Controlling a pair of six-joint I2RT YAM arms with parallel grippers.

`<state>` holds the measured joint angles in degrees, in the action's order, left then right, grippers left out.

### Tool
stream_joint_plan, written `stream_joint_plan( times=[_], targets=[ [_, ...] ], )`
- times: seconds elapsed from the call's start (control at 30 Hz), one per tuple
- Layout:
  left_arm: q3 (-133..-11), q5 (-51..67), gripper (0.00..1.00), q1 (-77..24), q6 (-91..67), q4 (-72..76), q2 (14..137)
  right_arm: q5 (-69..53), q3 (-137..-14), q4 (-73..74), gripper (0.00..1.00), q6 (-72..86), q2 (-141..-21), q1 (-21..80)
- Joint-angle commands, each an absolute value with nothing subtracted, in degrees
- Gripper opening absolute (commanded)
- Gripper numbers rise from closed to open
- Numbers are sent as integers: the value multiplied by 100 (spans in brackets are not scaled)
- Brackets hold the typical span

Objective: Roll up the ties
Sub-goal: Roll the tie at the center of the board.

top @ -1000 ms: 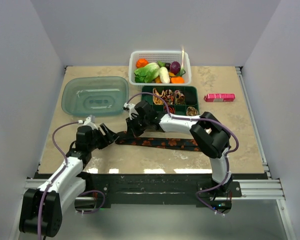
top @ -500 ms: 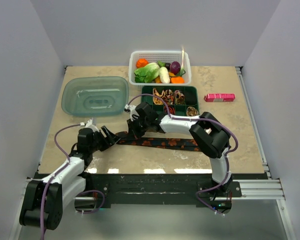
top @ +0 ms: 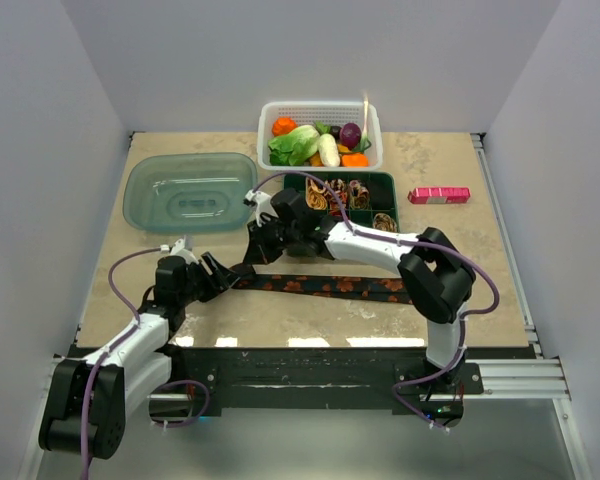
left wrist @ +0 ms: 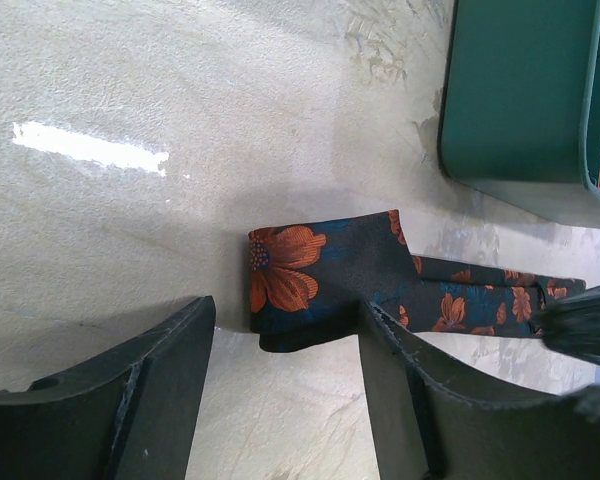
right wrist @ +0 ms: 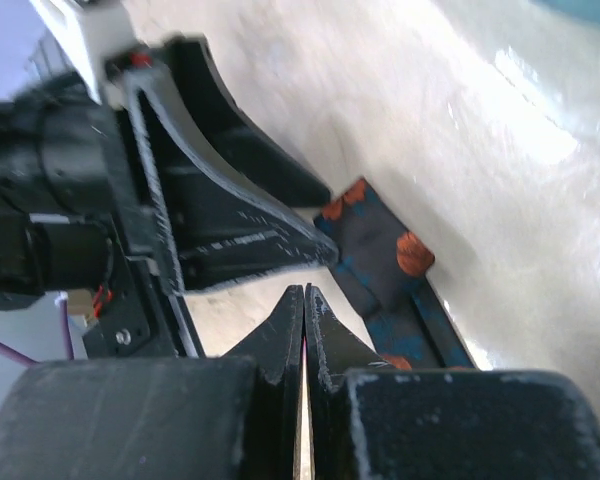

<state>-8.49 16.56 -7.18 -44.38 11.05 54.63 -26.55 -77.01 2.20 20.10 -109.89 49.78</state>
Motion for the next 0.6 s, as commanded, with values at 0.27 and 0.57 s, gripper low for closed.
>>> stream_joint_plan(
  times=[0.27, 0.57],
  targets=[
    [-844, 1688, 63, -686, -4280, 1231, 5317, -2101, -8332, 307, 0, 1828, -11610, 5001],
    [-800, 1723, 64, -694, -4289, 1292, 5274, -2109, -8051, 316, 0, 1854, -11575, 5010]
  ],
)
